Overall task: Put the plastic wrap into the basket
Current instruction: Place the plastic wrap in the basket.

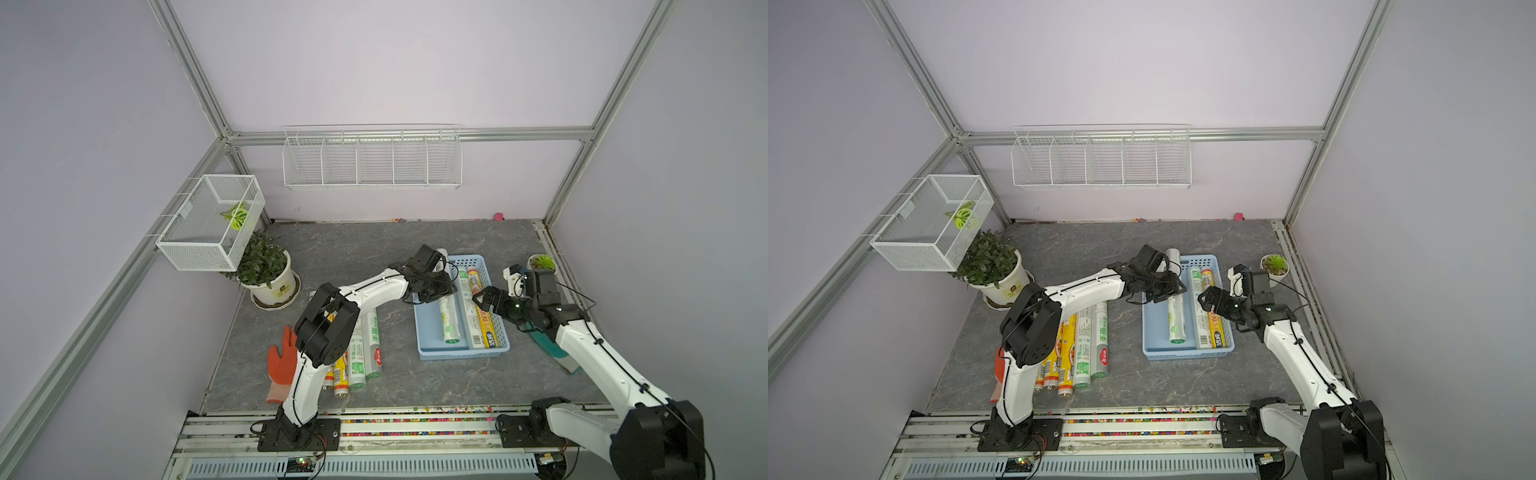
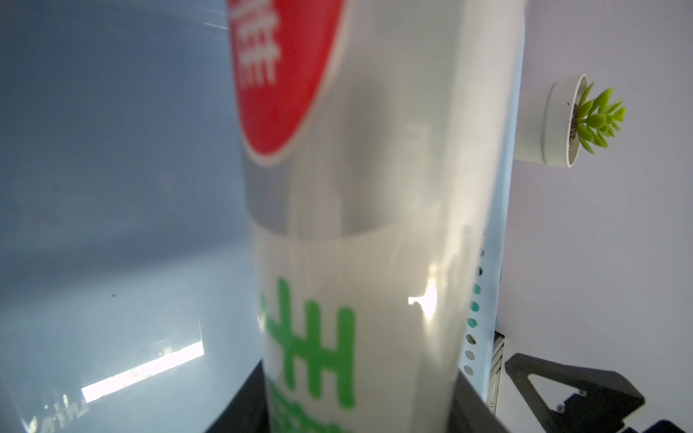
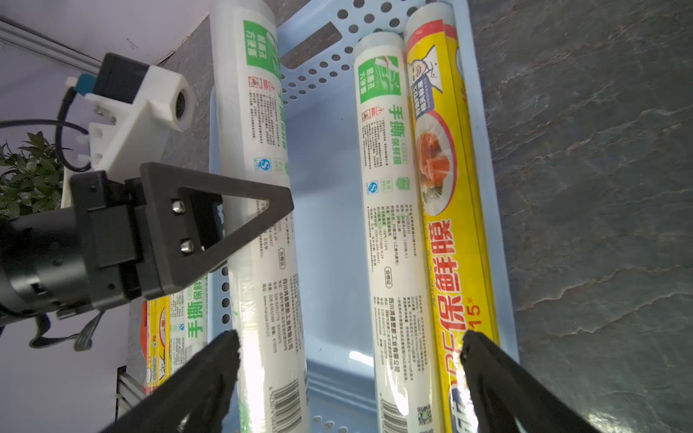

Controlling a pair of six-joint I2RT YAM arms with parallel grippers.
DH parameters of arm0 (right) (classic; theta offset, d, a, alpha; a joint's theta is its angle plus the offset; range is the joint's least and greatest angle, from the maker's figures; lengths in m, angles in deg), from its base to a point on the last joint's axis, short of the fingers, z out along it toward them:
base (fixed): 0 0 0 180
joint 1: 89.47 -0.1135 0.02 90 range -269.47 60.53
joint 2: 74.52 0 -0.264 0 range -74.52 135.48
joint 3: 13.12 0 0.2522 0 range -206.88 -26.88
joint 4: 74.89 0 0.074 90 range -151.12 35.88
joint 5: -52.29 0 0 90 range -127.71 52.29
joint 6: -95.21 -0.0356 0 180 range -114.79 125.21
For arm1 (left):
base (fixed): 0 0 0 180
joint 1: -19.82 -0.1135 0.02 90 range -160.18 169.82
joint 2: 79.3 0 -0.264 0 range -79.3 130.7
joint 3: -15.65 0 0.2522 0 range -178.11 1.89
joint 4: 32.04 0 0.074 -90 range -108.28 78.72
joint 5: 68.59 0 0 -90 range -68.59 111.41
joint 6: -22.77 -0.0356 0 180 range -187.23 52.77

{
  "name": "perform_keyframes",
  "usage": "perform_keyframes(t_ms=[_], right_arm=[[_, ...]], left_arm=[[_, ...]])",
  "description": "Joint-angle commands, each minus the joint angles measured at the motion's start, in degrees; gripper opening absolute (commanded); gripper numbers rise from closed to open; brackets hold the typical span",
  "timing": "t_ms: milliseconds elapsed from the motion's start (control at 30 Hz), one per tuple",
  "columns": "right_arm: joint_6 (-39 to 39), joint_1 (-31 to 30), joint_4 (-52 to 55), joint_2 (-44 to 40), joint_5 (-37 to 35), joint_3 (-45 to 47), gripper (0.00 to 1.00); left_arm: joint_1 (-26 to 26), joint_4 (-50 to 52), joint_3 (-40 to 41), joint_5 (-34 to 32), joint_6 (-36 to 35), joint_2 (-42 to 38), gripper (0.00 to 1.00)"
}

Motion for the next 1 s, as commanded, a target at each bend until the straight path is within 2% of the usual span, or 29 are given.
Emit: perform_keyframes(t_ms=[0, 233, 400, 467, 733, 967], right_arm=[[1.3, 0.1, 1.5, -0.2, -0.4, 0.1, 0.97], [2.3, 0.1, 3.9, -1.1, -4.0, -0.6, 0.98], [0.7, 0.1, 7.8, -2.1, -15.2, -1.0, 0.97], [0.5, 0.1, 8.4, -2.1, -17.3, -1.1, 0.98], [1.2, 0.1, 7.2, 2.0, -13.2, -1.0, 0.98], [2.5, 0.1, 5.2, 5.4, -5.4, -1.3, 0.98]], left_arm=[[1.5, 1.4, -2.6, -0.2, -0.4, -0.6, 0.00], [2.6, 3.4, -2.9, -2.7, -0.7, -3.3, 0.00], [3.0, 3.6, -2.2, -3.3, 1.4, -1.8, 0.00], [3.0, 2.9, -2.2, -2.0, 2.0, -0.4, 0.00], [2.9, 3.4, -3.9, -1.1, 2.8, 4.0, 0.01], [2.7, 3.5, -6.5, -0.8, 2.6, 6.4, 0.26]])
